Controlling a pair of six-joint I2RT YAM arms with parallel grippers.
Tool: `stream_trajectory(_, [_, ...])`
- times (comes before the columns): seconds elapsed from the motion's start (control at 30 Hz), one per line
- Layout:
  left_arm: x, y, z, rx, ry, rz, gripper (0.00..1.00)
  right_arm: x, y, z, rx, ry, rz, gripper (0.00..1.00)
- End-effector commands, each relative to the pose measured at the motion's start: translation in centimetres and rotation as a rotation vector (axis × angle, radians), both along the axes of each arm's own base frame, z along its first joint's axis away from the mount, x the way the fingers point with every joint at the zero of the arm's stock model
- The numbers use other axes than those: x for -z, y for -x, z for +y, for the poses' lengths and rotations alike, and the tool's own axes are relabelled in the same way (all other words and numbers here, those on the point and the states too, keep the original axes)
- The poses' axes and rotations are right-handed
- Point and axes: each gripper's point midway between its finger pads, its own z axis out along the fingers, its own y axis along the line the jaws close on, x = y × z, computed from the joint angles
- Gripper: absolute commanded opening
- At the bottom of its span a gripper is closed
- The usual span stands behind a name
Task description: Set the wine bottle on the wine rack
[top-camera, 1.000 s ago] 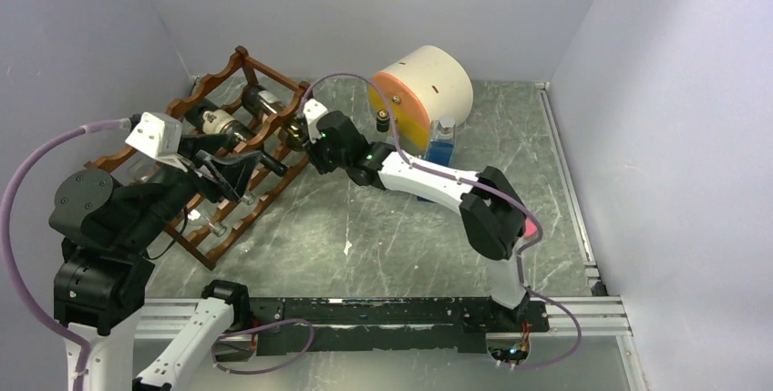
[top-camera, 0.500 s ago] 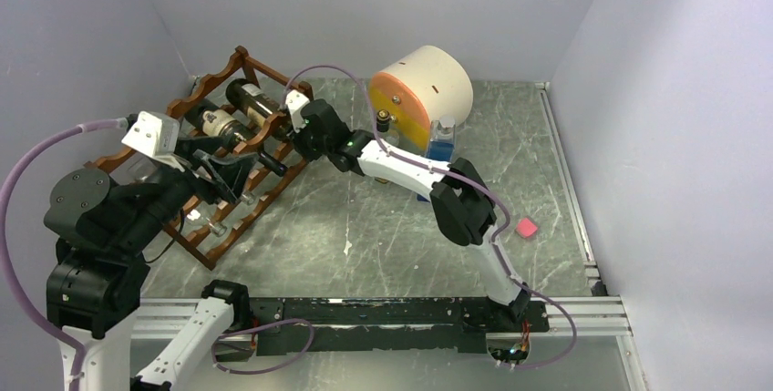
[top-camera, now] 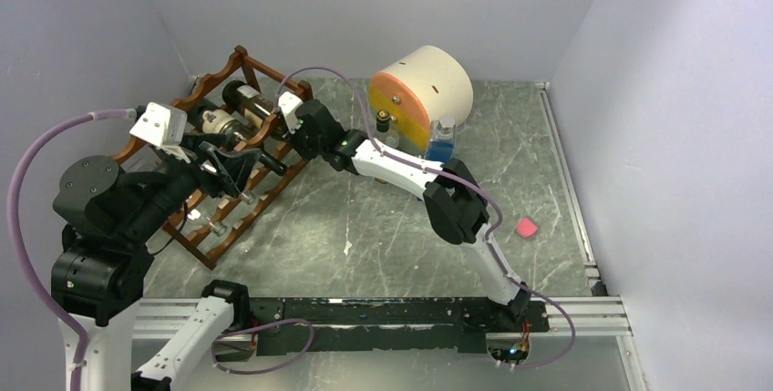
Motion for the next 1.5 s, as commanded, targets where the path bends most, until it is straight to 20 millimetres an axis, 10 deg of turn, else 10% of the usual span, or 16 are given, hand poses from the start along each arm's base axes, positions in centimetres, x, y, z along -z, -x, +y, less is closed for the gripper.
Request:
stream_trajectory(0.0, [-0.4, 0.1, 0.2, -0.008, -0.003, -0.012, 0.76, -3.8, -2.0, 2.0, 0.029, -0.099, -0.116, 0.21])
stream_trajectory(0.8, [-0.1, 0.7, 0.5, -0.016, -0.01, -0.001, 0.77, -6.2, -1.9, 1.6, 0.066, -0.227, -0.168, 0.64])
stream_trajectory(1.47, [0.3, 1.1, 0.7, -0.024, -0.015, -0.01, 0.77, -11.3, 2.5, -4.6, 0.105, -0.294, -0.152, 0.73])
